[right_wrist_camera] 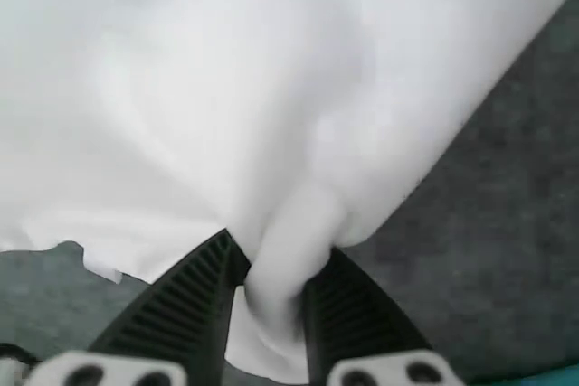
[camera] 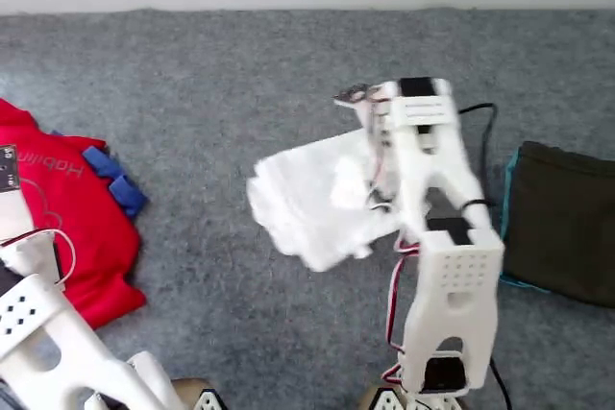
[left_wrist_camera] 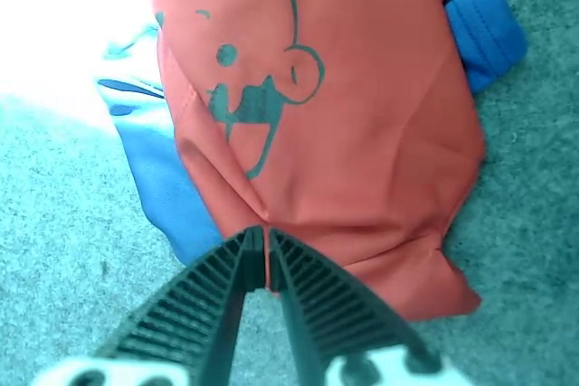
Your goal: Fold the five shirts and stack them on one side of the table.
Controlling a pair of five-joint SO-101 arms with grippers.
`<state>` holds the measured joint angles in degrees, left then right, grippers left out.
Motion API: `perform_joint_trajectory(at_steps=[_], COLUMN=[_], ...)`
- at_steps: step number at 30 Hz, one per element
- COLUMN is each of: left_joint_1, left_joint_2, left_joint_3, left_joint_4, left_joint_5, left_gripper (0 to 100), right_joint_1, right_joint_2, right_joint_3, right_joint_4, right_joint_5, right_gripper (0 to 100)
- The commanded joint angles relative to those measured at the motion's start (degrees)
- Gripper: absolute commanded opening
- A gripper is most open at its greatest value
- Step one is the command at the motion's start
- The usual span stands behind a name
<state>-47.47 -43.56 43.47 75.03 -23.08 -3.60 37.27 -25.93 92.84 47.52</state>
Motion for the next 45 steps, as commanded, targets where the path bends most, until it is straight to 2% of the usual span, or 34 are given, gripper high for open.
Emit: perform_joint_trajectory(at_steps=[1,3,7,10,13,16,18,23,28,30,33,40,45], left_joint_1=[0.18,0.18,0.18,0.0,0.0,0.09,0.09,0.18,0.18,0.18,0.18,0.18,0.18], left_joint_2=[-1.23,-1.23,-1.23,-1.23,-1.23,-1.23,-1.23,-1.14,-1.14,-1.14,-1.14,-1.14,-1.14], left_joint_3=[-1.01,-1.01,-1.01,-1.01,-1.01,-1.01,-1.01,-1.01,-1.01,-1.01,-1.01,-1.01,-1.01], left_joint_4=[-0.7,-0.7,-0.7,-0.62,-0.7,-0.7,-0.7,-0.7,-0.7,-0.62,-0.44,-0.35,-0.35], left_joint_5=[-0.09,-0.09,-0.09,-0.09,-0.26,-0.26,-0.26,-0.26,-0.35,-0.35,-0.35,-0.35,-0.35], left_gripper=[2,2,2,2,2,2,2,2,2,2,2,2,2], right_joint_1=[1.98,1.01,-1.8,-2.95,-3.82,-4.79,-5.85,-7.69,-9.89,-9.89,-10.15,-16.84,-21.49], right_joint_2=[-4.35,-4.09,-4.53,-7.16,-10.59,-14.81,-17.36,-20.79,-17.54,-14.81,-10.68,-2.42,0.22], right_joint_3=[-0.79,-0.7,-0.79,-0.79,-0.79,-0.79,-0.79,-0.7,-0.53,-0.53,-0.53,-0.44,-0.44], right_joint_4=[-8.84,-11.47,-14.81,-17.98,-17.45,-12.53,-9.19,-2.15,4.53,4.88,4.26,6.02,9.63], right_joint_5=[28.04,30.59,30.68,29.19,17.67,9.67,5.63,-10.64,-22.33,-27.87,-35.34,-48.53,-50.37], right_gripper=[0.9,0.9,1.1,8.7,18.8,21.2,20.2,15.4,0.0,2.6,0.9,0.9,0.9])
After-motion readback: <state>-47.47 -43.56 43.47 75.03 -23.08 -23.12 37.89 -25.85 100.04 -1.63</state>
